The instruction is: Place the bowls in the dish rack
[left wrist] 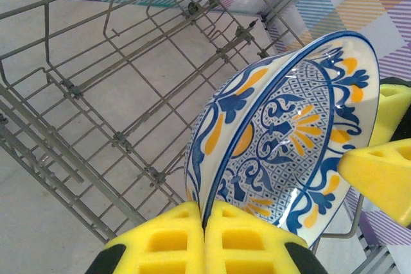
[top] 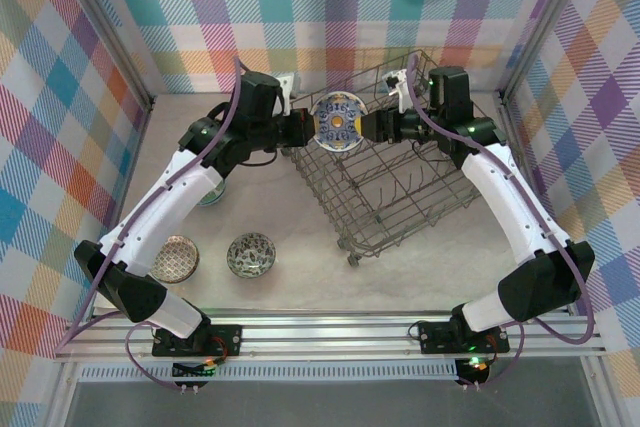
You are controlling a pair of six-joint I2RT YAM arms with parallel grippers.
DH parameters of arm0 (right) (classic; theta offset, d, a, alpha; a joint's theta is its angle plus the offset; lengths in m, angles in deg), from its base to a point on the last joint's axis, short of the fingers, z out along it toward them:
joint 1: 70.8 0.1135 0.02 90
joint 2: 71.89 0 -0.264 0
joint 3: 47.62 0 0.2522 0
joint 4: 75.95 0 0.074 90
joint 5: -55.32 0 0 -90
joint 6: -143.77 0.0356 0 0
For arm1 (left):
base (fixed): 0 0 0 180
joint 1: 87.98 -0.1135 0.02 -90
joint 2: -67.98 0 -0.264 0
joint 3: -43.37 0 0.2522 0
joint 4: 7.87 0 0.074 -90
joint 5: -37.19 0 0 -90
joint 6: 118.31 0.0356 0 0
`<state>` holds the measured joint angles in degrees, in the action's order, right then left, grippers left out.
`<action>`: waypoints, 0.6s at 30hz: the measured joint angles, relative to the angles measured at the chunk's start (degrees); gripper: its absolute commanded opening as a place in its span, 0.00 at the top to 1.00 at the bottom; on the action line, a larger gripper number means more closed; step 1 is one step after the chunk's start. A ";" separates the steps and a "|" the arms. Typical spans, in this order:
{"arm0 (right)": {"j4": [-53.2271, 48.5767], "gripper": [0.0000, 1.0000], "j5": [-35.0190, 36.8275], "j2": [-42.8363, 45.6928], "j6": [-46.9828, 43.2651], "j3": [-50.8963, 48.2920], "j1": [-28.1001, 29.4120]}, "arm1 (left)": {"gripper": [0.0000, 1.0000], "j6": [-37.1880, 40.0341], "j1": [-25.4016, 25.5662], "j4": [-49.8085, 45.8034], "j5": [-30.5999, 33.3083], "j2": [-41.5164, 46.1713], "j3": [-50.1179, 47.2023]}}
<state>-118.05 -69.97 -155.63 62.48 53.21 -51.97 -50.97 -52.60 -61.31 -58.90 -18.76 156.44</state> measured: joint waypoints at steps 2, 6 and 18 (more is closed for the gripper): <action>0.02 0.64 0.42 0.07 0.24 0.00 0.00 | 1.00 0.00 0.46 0.39 0.52 0.00 0.00; 0.09 0.71 1.68 0.72 0.26 -0.63 0.00 | 1.00 0.02 2.14 1.05 3.17 -0.02 0.00; 0.09 0.83 6.45 2.84 1.07 -3.02 0.00 | 1.00 0.00 6.08 1.14 8.81 -0.74 0.00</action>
<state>-117.96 -63.52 -152.79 63.55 50.19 -51.97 -50.97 -46.52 -60.18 -50.09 -19.50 156.44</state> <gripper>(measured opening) 0.176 0.050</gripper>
